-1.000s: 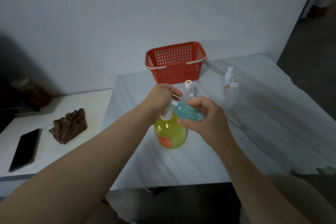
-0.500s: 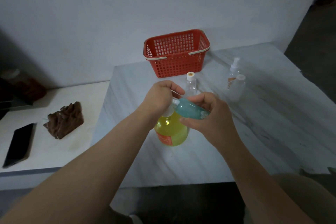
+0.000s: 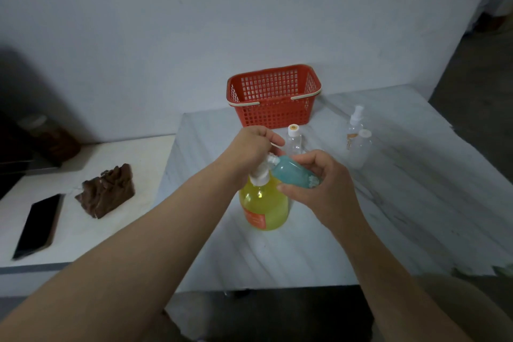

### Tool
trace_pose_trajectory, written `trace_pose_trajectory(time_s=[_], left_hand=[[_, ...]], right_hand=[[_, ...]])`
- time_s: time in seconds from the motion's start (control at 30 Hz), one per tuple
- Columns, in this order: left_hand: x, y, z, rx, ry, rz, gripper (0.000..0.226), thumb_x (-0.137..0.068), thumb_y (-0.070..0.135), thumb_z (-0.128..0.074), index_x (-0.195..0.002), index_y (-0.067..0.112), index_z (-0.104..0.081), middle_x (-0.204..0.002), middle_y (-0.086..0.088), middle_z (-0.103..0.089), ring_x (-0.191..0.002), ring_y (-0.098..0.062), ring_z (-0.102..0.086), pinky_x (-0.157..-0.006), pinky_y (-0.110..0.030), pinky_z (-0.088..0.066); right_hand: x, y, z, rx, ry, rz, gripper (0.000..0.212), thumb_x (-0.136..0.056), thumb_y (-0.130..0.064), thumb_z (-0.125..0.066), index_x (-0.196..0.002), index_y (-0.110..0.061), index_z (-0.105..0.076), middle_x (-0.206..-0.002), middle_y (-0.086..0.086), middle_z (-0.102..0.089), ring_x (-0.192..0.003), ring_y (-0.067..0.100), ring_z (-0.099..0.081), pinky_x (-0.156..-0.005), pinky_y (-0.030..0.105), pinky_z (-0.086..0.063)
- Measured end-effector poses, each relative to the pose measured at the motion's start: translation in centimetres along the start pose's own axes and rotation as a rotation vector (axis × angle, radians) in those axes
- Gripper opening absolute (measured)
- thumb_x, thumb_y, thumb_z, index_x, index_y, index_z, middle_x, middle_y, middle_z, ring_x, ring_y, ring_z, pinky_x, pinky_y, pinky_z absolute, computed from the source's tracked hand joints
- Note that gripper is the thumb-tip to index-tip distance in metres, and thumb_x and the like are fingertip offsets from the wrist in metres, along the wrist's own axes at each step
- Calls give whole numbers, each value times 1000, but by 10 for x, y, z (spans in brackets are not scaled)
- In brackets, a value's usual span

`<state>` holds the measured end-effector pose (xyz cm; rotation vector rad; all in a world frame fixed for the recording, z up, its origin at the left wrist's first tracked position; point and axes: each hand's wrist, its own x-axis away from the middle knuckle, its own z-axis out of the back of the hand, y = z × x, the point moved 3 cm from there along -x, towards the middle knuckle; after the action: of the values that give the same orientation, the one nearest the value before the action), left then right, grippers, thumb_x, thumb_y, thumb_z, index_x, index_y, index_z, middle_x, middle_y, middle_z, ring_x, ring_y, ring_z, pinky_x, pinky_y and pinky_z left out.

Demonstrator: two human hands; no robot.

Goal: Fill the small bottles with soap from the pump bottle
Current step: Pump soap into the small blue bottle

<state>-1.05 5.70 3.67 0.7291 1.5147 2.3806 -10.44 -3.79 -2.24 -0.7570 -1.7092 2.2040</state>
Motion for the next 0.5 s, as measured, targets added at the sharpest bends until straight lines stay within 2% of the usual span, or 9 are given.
trace_pose_trajectory(time_s=[0.1, 0.17, 0.27, 0.5], left_hand=[[-3, -4, -1, -19, 5, 11, 33, -89, -8, -31, -87, 8, -60, -81, -11, -62, -59, -14, -53, -38, -9, -38], [-5, -8, -2, -39, 2, 4, 36, -88, -8, -30, -80, 10, -60, -83, -12, -64, -61, -15, -54, -47, -16, -41], [-7, -15, -3, -51, 4, -13, 39, -86, -8, -29, -74, 13, -61, -77, -10, -64, -60, -17, -53, -53, -22, -40], [-10, -23, -3, -39, 30, 2, 40, -83, -8, -29, -71, 13, -62, -77, -11, -63, -61, -19, -52, -53, -24, -38]], right_hand=[[0, 0, 1, 2, -15, 6, 43, -52, -17, -89, -78, -35, -60, -87, -7, -70, -75, 5, -65, -65, 16, -50], [1, 1, 1, -5, -19, 5, 44, -54, -11, -89, -80, -34, -61, -87, -8, -70, -76, 5, -65, -65, 16, -50], [1, 4, 1, 6, -35, -4, 44, -54, -11, -89, -85, -30, -64, -87, -8, -70, -76, 7, -65, -64, 15, -49], [1, 1, 0, 44, -34, -16, 44, -54, -9, -88, -79, -33, -61, -83, -10, -66, -71, -2, -60, -58, 7, -41]])
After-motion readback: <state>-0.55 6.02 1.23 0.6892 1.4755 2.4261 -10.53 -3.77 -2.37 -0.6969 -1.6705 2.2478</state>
